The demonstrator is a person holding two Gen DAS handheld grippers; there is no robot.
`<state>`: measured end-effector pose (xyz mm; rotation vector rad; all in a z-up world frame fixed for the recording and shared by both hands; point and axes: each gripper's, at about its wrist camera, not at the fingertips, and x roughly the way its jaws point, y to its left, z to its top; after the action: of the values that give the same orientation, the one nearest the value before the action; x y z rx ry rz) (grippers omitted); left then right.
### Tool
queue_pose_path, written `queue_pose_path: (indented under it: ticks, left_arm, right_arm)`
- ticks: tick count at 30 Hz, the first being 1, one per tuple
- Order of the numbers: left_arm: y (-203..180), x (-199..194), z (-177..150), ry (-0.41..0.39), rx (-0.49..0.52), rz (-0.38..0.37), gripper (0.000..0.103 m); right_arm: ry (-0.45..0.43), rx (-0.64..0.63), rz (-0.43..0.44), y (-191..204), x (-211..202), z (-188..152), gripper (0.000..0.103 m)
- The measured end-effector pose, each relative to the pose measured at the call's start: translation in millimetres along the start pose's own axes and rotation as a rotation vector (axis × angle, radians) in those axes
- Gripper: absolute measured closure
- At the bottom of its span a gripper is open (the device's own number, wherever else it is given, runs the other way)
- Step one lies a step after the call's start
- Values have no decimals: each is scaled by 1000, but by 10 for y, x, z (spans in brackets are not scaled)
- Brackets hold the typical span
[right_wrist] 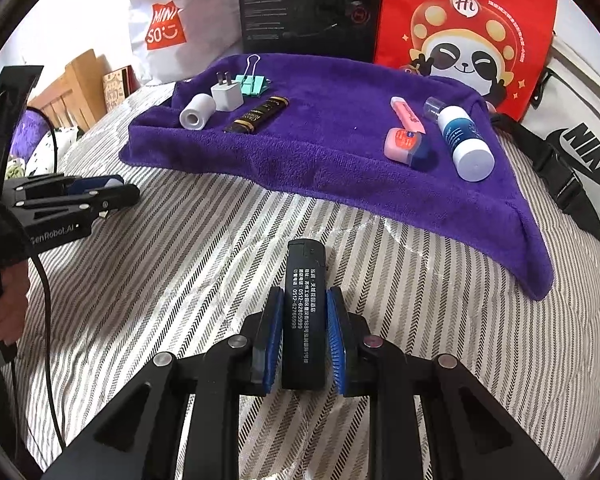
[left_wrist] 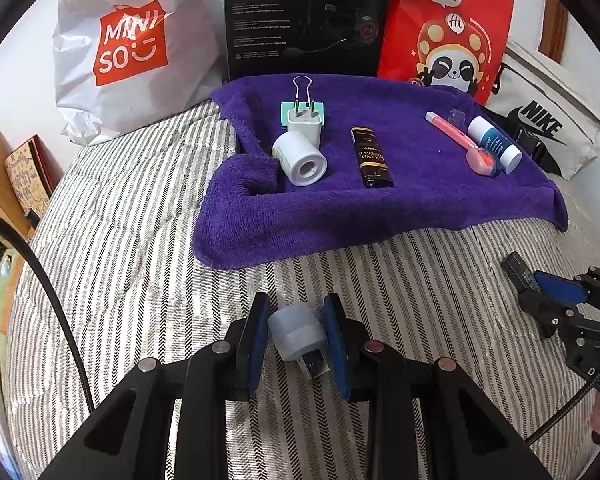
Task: Organize rigid objects
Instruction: 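Set the white plug beside the black box with left gripper while right gripper carries the black device over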
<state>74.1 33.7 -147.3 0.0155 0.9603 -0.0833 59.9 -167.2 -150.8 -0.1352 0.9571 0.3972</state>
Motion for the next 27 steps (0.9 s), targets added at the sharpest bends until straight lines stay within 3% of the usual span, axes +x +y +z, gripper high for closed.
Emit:
queue_pose_path:
  ticks: [6,16,27]
  left_arm:
    - [62,-71,3,-1,-28,-39,76]
    - [63,-216,225,-45,-41,-111,76]
    - [23,-191,559,-72,-33,-151,76]
  right_arm:
    - [8,12,20,-24,-15,28,81]
    - [-61,-8,43,-100,-250,223,81]
    - [-150,25,26,-404,-441,687,81]
